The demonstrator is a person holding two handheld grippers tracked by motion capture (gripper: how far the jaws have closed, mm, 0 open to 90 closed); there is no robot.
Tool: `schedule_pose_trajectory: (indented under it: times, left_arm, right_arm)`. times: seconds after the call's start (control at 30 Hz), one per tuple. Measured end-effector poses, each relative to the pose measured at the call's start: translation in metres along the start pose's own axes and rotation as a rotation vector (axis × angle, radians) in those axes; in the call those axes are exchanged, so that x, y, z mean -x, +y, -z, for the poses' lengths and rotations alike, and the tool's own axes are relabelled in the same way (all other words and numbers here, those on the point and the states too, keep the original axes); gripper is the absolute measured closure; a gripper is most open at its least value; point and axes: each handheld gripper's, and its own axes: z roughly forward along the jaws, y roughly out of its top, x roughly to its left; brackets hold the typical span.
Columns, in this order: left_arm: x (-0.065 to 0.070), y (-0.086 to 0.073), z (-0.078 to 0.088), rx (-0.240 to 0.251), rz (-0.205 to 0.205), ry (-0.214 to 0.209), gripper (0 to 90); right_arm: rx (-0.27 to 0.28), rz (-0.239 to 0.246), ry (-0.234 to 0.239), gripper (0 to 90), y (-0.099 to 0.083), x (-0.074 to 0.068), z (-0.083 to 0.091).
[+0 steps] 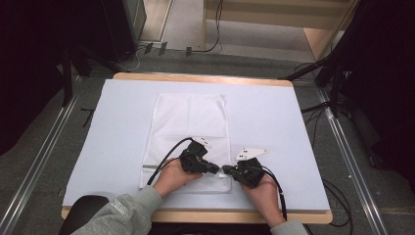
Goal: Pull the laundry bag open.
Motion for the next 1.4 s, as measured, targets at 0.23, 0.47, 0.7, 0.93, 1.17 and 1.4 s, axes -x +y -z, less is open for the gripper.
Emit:
schedule_pose_trajectory:
  times: [0.23,0.47,0.7,0.93,1.17,1.4]
  left_arm:
    - [0.0,0.001,0.002,-0.012,0.003,0.007,88.0]
    - [-0.002,0.002,0.003,-0.027,0.014,-0.007,88.2]
    - [-0.004,0.0,0.008,-0.039,0.02,-0.005,88.3]
    - [-0.008,-0.001,0.016,-0.052,0.028,-0.009,88.2]
    - [-0.011,-0.004,0.022,-0.056,0.034,-0.015,88.2]
    - [-0.013,-0.007,0.03,-0.055,0.043,-0.015,88.3]
  right_arm:
    - [0.004,0.023,-0.008,90.0,-0.001,-0.001,0.0]
    - [0.009,0.026,-0.006,90.0,-0.002,-0.001,0.0]
    - [0.012,0.019,-0.004,90.0,-0.003,-0.001,0.0]
    - [0.012,0.016,0.0,90.0,-0.003,0.0,0.0]
    - [0.016,0.017,-0.004,90.0,-0.003,-0.001,0.0]
    - [0.015,0.013,-0.002,90.0,-0.004,0.0,0.001]
